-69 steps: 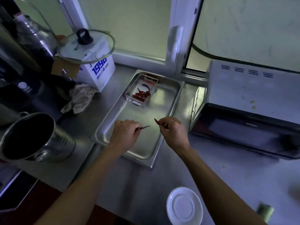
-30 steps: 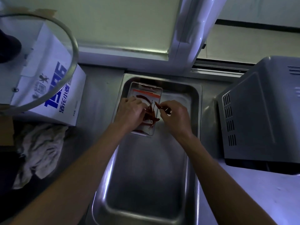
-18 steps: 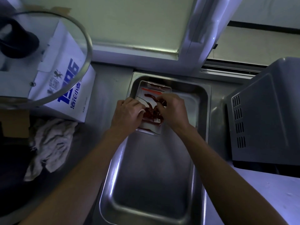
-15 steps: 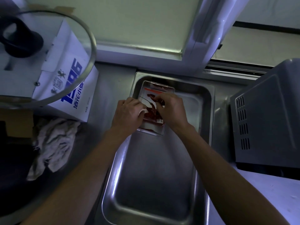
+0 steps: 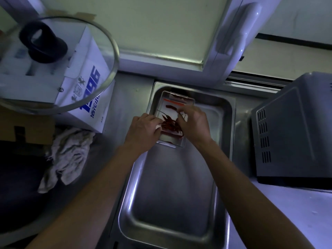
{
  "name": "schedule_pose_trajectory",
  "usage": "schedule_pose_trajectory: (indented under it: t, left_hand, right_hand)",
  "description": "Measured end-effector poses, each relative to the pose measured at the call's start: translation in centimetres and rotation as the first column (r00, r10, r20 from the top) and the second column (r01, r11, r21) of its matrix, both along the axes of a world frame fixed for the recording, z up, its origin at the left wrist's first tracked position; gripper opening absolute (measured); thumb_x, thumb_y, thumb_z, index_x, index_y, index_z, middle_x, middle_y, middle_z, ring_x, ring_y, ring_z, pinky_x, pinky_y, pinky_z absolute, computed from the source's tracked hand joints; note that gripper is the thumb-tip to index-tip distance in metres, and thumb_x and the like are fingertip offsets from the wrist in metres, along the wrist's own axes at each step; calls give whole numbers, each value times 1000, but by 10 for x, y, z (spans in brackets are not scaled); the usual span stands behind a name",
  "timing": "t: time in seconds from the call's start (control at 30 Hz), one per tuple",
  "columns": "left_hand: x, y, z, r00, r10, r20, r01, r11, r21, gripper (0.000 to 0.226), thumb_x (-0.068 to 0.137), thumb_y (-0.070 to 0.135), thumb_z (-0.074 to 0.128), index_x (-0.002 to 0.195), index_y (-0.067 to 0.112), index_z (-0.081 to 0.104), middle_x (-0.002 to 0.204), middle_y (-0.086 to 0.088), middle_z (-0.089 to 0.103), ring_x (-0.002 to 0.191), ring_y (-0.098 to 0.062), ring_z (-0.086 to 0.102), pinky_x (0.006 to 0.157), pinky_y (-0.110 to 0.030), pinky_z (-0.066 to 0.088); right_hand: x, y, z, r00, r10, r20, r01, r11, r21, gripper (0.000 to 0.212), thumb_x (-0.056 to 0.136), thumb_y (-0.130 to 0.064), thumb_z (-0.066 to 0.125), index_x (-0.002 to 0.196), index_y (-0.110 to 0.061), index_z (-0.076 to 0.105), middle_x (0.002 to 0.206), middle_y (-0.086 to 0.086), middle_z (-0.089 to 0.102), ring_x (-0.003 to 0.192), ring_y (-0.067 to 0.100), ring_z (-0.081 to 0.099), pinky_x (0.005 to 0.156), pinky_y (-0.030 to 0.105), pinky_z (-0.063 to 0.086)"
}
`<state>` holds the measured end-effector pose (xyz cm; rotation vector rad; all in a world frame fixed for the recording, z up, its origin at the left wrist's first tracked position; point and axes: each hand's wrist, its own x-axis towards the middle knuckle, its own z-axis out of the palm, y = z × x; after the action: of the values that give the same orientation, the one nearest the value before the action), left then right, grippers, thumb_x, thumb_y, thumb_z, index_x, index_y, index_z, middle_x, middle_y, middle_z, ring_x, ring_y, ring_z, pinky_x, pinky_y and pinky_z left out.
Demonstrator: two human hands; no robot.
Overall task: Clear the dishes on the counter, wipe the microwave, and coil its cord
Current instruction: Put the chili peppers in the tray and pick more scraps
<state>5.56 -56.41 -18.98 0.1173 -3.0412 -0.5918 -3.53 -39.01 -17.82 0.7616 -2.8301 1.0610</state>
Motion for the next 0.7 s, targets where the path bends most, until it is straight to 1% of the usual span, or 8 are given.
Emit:
schedule_pose_trajectory:
  t: [0.13,0.23,0.3,0.37,0.47,0.53,0.63,0.7]
  left_hand:
    - [17,23,20,999,-21,-25,21,1000,-4,28,92,23,62,119,17,67,113,-2,69,109,-26,57,87,-41,40]
    - [30,47,33,999,-47,-27,47,999,5,28,91,27,63,118,19,67,114,0,69,110,-24,58,90,-44,44]
    - [38,66,39,995,-90,-48,92,995,41,27,91,27,65,115,18,69,113,-1,71,108,-23,61,92,-45,48]
    - [45,85,43,990,-127,-63,131,990,58,27,91,27,65,115,17,69,113,-1,71,106,-23,61,92,-45,50]
    - [57,113,48,982,-185,-43,187,982,38,32,94,30,61,123,18,66,121,-1,68,113,-23,59,95,-45,48]
    - [66,129,52,976,-217,-35,218,975,31,33,95,32,60,126,19,64,124,0,67,118,-22,57,97,-45,46]
    - [81,154,59,963,-269,-31,270,962,38,33,95,31,59,126,19,64,125,1,67,118,-22,58,99,-44,45]
    - [93,171,62,954,-300,-32,300,954,20,33,96,32,59,126,20,64,125,2,66,117,-21,58,99,-45,44]
  right_hand:
    - [35,30,16,1000,-28,13,28,999,32,18,91,-6,66,107,-8,73,106,9,73,96,25,66,84,47,54]
    - [65,58,25,995,-77,63,73,995,61,21,93,-11,64,112,-12,71,112,6,71,97,22,65,87,46,54]
    - [83,79,30,985,-140,104,134,989,67,23,92,-13,65,113,-16,71,112,3,70,96,20,64,86,42,54]
    - [100,101,35,974,-196,112,190,980,60,23,90,-14,67,112,-18,71,110,1,70,90,19,64,81,37,54]
    - [123,129,40,957,-265,117,258,963,70,24,88,-16,67,112,-19,72,110,1,72,90,21,66,80,32,53]
    - [138,147,42,952,-285,108,278,957,78,24,89,-16,66,112,-17,72,110,3,72,94,24,67,81,34,53]
    - [160,175,45,950,-302,79,297,952,72,22,88,-14,68,110,-15,73,109,5,73,95,24,68,80,31,51]
    - [175,195,47,949,-308,71,305,951,59,22,89,-14,68,110,-13,72,109,5,73,97,25,68,82,33,53]
